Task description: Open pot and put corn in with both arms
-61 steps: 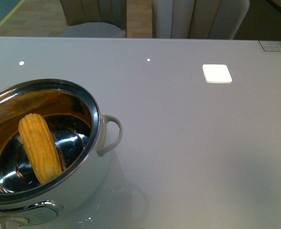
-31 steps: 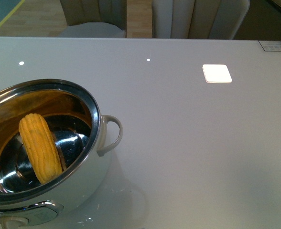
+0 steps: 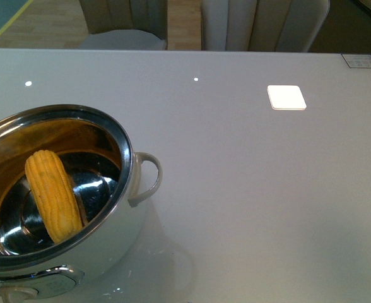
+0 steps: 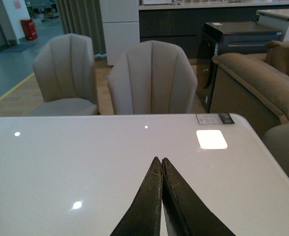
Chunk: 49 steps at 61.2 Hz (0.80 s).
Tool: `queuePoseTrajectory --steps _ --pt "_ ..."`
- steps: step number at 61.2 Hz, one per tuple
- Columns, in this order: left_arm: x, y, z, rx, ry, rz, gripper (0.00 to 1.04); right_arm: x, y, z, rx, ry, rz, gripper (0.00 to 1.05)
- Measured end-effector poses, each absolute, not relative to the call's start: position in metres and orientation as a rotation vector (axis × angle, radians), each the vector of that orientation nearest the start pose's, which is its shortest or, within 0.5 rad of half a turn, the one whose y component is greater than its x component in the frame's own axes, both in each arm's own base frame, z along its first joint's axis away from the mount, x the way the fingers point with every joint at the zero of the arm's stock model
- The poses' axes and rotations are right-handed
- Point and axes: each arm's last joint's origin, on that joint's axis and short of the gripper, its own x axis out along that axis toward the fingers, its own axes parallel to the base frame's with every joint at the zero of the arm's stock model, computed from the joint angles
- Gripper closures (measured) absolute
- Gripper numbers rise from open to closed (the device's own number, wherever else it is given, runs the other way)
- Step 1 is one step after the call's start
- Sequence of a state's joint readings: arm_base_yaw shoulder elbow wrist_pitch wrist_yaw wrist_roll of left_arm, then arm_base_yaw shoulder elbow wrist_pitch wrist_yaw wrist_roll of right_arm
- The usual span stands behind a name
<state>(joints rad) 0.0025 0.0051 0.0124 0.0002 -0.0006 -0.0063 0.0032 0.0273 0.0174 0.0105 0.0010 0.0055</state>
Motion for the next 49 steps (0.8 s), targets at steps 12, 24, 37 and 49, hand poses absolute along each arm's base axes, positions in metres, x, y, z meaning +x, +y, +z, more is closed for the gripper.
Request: queuePoseTrajectory --steps 12,24,37,49 --pt "0.0973 0.0003 0.1674 -0.006 -0.007 0.003 0.07 0.0971 0.0003 0.169 0.006 -0.012 0.003 1.03" --pt "0.0973 0.0002 0.1674 -0.006 -0.007 0.003 0.07 0.097 0.0003 0.1691 0.004 -0.012 0.003 0.73" --pt "0.0973 0.0002 0.1674 -0.007 -0.007 0.003 0.07 0.097 0.0003 0.1691 0.004 -0.012 0.003 0.36" --pt "0.0972 0.0002 0.1675 -0.006 -0.008 0.003 0.07 0.097 0.0003 0.1691 0.005 -0.013 0.003 0.09"
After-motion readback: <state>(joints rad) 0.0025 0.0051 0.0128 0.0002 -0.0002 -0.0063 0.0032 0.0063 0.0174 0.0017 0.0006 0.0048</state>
